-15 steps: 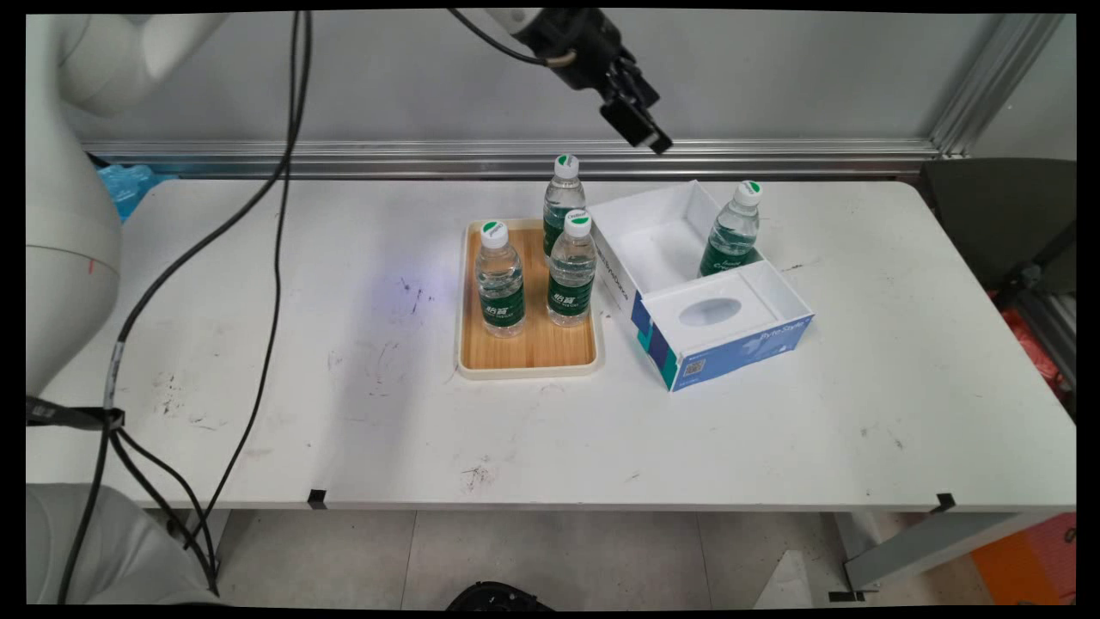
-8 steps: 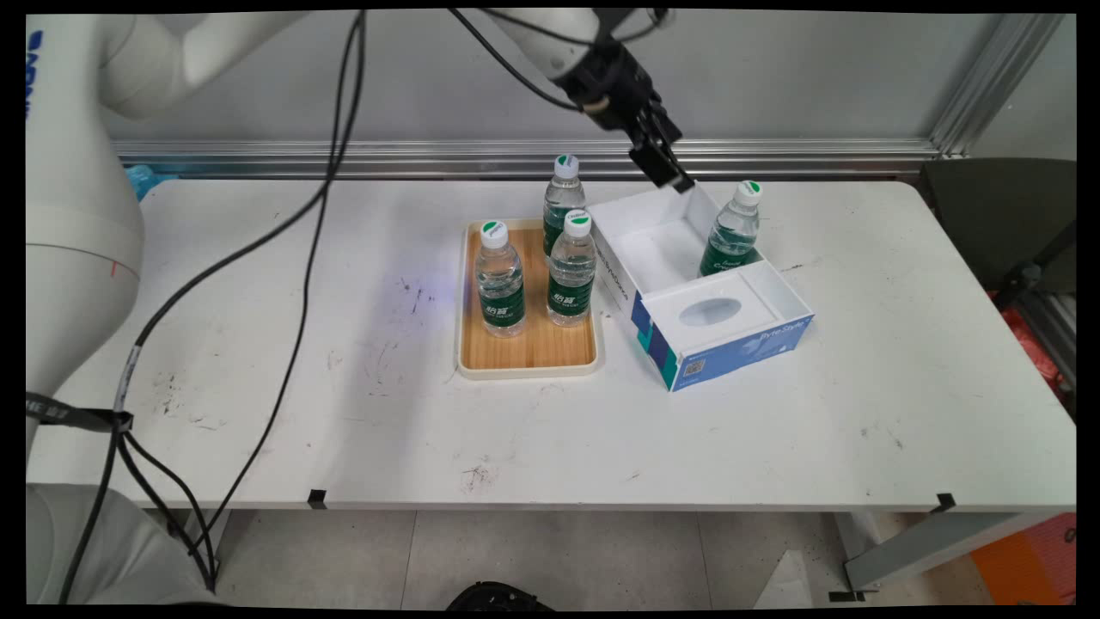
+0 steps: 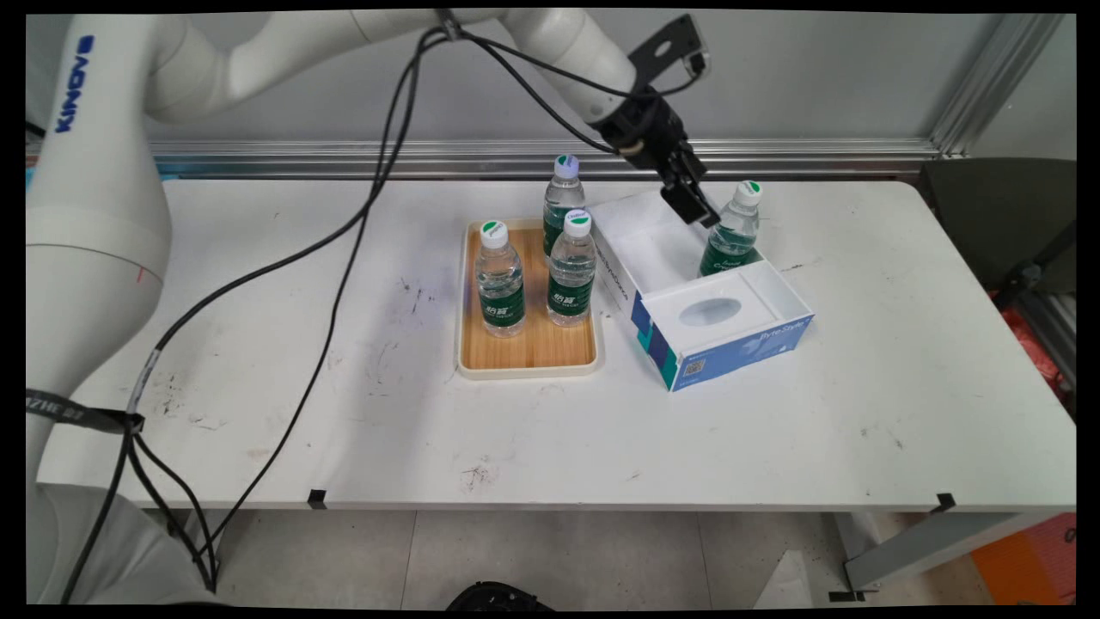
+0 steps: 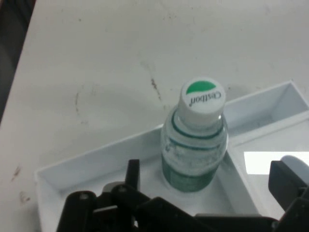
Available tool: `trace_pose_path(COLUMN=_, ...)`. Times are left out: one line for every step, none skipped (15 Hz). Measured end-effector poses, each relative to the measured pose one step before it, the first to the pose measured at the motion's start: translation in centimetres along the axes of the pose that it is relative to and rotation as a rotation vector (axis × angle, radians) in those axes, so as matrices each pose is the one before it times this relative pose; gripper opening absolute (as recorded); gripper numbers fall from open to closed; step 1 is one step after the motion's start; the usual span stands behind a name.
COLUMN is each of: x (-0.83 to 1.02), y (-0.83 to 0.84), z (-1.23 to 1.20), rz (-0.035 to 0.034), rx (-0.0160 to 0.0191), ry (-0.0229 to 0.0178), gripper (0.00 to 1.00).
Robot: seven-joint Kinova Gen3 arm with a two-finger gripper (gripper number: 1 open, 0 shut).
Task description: Pick up the green bottle from the white box, then place the picked object on the tray
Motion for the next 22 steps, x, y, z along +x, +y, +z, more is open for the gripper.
trace_pose_path(x=0.126, y=0.038, z=0.646, rz=-0.00549, rx=-0.00104, ry=0.00308, gripper=1.00)
trace_pose_path(x=0.146, y=0.013, z=0.587, rz=-0.00562, rx=-0.00053, ry=0.00418, gripper=1.00)
trace_pose_path(x=0.120, y=-0.004, z=0.550, rz=-0.00532, rx=-0.00035, ry=0.00335, gripper=1.00)
trace_pose_path(x=0.098, y=-0.013, z=0.435, rz=-0.00393, rx=0.00003, ry=0.00241, gripper=1.00)
trace_pose_path(x=0.042, y=-0.016, z=0.276, rz=-0.00264, rx=0.00015, ry=0.00137, gripper=1.00)
trace_pose_path(x=0.051, y=-0.032, z=0.383, rz=-0.00428, rx=0.00049, ry=0.00195, gripper=1.00)
trace_pose_path(x=0.011, y=-0.022, z=0.245, rz=-0.00256, rx=-0.00003, ry=0.00064, gripper=1.00)
trace_pose_path(x=0.016, y=-0.026, z=0.337, rz=-0.00362, rx=-0.00002, ry=0.00120, gripper=1.00)
trace_pose_path(x=-0.001, y=-0.011, z=0.224, rz=-0.00215, rx=-0.00003, ry=0.00015, gripper=1.00)
trace_pose_path(x=0.000, y=-0.020, z=0.312, rz=-0.00295, rx=0.00003, ry=0.00026, gripper=1.00)
trace_pose_path(x=-0.013, y=-0.014, z=0.338, rz=-0.00285, rx=-0.00007, ry=0.00090, gripper=1.00)
trace_pose_path(x=-0.001, y=-0.010, z=0.262, rz=-0.00192, rx=-0.00003, ry=0.00091, gripper=1.00)
trace_pose_path(x=-0.001, y=-0.009, z=0.304, rz=-0.00170, rx=-0.00022, ry=0.00101, gripper=1.00)
trace_pose_path(x=-0.031, y=0.008, z=0.271, rz=-0.00123, rx=-0.00077, ry=0.00090, gripper=1.00)
trace_pose_path(x=-0.038, y=0.018, z=0.248, rz=-0.00132, rx=-0.00087, ry=0.00104, gripper=1.00)
trace_pose_path(x=-0.040, y=0.020, z=0.202, rz=-0.00132, rx=-0.00090, ry=0.00059, gripper=0.00)
trace_pose_path(x=-0.051, y=0.018, z=0.115, rz=-0.00167, rx=-0.00124, ry=-0.00031, gripper=0.00)
trace_pose_path(x=-0.077, y=0.071, z=0.184, rz=-0.00258, rx=-0.00294, ry=-0.00029, gripper=0.00)
trace_pose_path(x=-0.095, y=0.083, z=0.103, rz=-0.00234, rx=-0.00275, ry=-0.00111, gripper=0.00)
trace_pose_path(x=-0.103, y=0.107, z=0.111, rz=-0.00131, rx=-0.00348, ry=-0.00208, gripper=0.00)
trace_pose_path(x=-0.117, y=0.098, z=0.040, rz=-0.00090, rx=-0.00305, ry=-0.00213, gripper=0.00)
trace_pose_path(x=-0.063, y=0.066, z=0.009, rz=0.00048, rx=-0.00224, ry=-0.00208, gripper=0.00)
